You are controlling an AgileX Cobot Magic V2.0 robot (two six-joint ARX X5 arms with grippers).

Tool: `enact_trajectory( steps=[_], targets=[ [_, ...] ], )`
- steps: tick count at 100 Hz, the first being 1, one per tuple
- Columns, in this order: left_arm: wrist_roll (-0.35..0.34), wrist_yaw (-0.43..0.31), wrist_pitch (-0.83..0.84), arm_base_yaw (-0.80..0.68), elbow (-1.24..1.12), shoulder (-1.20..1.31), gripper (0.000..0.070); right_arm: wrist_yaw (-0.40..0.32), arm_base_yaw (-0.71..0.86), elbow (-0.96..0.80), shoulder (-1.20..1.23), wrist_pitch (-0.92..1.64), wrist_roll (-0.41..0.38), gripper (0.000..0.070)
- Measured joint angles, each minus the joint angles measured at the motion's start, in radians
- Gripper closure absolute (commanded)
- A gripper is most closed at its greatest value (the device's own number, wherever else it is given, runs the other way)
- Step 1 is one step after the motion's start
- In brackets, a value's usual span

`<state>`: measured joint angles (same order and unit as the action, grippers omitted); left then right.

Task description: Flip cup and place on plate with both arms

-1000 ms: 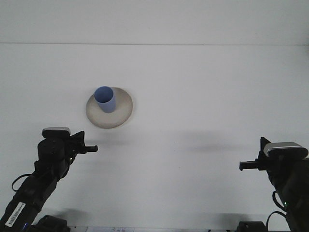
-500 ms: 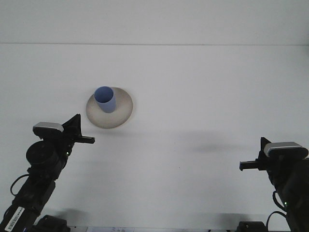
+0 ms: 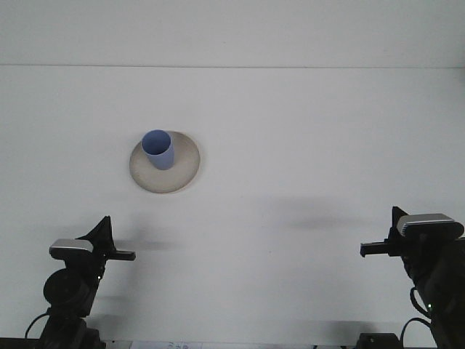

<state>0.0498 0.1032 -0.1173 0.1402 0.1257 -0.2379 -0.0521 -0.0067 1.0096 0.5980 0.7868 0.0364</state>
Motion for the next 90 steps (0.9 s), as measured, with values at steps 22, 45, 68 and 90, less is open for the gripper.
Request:
enact_trajectory(
  steps=[22, 45, 68, 90],
  targets=[
    [0.005, 0.0, 0.082, -0.038, -0.092, 0.236, 0.0688, 0.0, 0.0, 0.0, 0.0, 0.0, 0.0, 0.0699],
    [0.035, 0.002, 0.074, -0.048, -0.092, 0.234, 0.0688, 0.0, 0.0, 0.0, 0.0, -0.016, 0.0, 0.0699],
    [0.045, 0.002, 0.073, -0.048, -0.092, 0.233, 0.0688, 0.0, 0.0, 0.0, 0.0, -0.051, 0.0, 0.0699],
    [0.045, 0.003, 0.073, -0.048, -0.092, 0.233, 0.0688, 0.0, 0.0, 0.0, 0.0, -0.051, 0.0, 0.0699]
  ],
)
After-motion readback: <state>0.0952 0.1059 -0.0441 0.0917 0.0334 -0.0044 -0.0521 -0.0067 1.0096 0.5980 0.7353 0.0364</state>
